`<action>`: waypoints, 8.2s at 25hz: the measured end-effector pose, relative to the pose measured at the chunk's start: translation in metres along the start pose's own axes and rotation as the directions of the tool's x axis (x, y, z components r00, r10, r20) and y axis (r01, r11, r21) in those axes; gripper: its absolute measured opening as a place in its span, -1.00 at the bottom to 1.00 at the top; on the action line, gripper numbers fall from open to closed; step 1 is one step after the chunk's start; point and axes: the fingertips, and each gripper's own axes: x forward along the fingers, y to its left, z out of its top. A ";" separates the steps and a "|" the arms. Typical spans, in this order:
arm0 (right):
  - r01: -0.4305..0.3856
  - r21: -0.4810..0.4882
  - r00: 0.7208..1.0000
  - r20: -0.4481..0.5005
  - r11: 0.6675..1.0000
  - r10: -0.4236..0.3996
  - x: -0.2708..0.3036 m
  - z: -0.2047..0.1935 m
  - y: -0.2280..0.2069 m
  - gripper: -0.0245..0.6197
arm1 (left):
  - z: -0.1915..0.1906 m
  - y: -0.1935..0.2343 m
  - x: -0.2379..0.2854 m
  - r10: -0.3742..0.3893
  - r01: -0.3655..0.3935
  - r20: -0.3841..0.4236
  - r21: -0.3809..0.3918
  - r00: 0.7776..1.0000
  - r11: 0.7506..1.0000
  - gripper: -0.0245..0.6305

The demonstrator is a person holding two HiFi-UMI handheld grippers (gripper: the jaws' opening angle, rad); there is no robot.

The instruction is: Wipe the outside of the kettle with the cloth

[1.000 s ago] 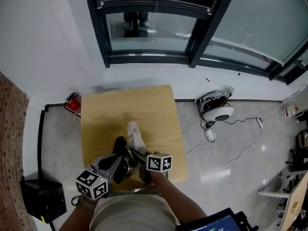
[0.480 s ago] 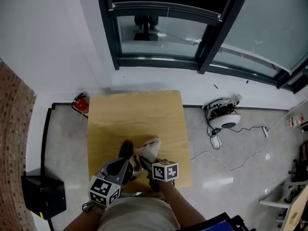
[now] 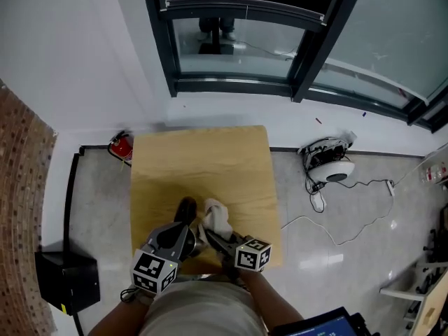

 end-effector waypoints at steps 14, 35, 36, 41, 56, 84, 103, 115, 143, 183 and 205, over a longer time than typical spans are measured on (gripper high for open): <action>-0.475 -0.144 0.878 -0.150 0.868 0.455 -0.017 -0.011 0.140 -0.77 | 0.013 0.072 0.003 -0.090 0.089 0.014 -0.367 0.996 0.926 -0.93; -0.314 -0.851 0.564 -0.525 0.421 -0.638 -0.046 -0.042 0.012 -0.77 | 0.014 0.031 0.021 -0.122 0.126 -0.175 0.009 0.977 0.992 -0.93; -0.326 -0.896 0.521 -0.437 0.302 -0.733 -0.040 -0.031 -0.008 -0.77 | 0.004 0.030 0.025 -0.069 0.091 -0.218 0.091 0.974 0.992 -0.93; -0.403 -0.915 0.612 -0.265 -0.006 -0.745 0.019 -0.002 -0.009 -0.77 | -0.008 0.030 0.029 0.075 -0.012 -0.215 0.277 0.974 0.961 -0.93; -0.027 -0.998 0.798 0.009 -0.051 -0.602 0.047 0.010 0.009 -0.77 | -0.008 0.026 0.025 0.048 0.010 -0.194 0.284 0.980 0.959 -0.93; 0.098 -0.711 0.994 0.099 0.697 -0.038 -0.013 0.115 0.124 -0.77 | 0.000 0.033 0.018 0.036 0.014 -0.135 0.348 0.990 0.938 -0.93; 0.220 -0.745 0.968 0.086 0.629 -0.237 0.010 0.143 0.085 -0.77 | -0.008 0.046 -0.053 0.087 -0.064 0.056 -0.323 0.995 0.944 -0.93; 0.079 -0.618 0.970 -0.134 0.782 -0.204 0.021 0.099 0.077 -0.77 | -0.024 0.051 -0.036 0.102 -0.044 0.106 -0.445 0.989 0.895 -0.94; 0.273 0.458 0.949 0.017 0.846 -0.315 -0.012 0.007 -0.069 -0.77 | -0.022 0.001 -0.003 0.068 -0.046 -0.076 0.259 0.995 0.965 -0.94; -0.450 -0.893 0.599 -0.295 -0.008 -0.744 0.040 -0.035 -0.104 -0.78 | -0.023 0.014 -0.008 0.103 -0.082 -0.086 0.211 0.991 0.974 -0.94; 0.308 -0.635 0.947 0.277 0.709 -0.163 -0.033 0.154 0.119 -0.78 | 0.014 0.031 0.014 0.054 -0.057 0.018 0.227 0.998 0.972 -0.93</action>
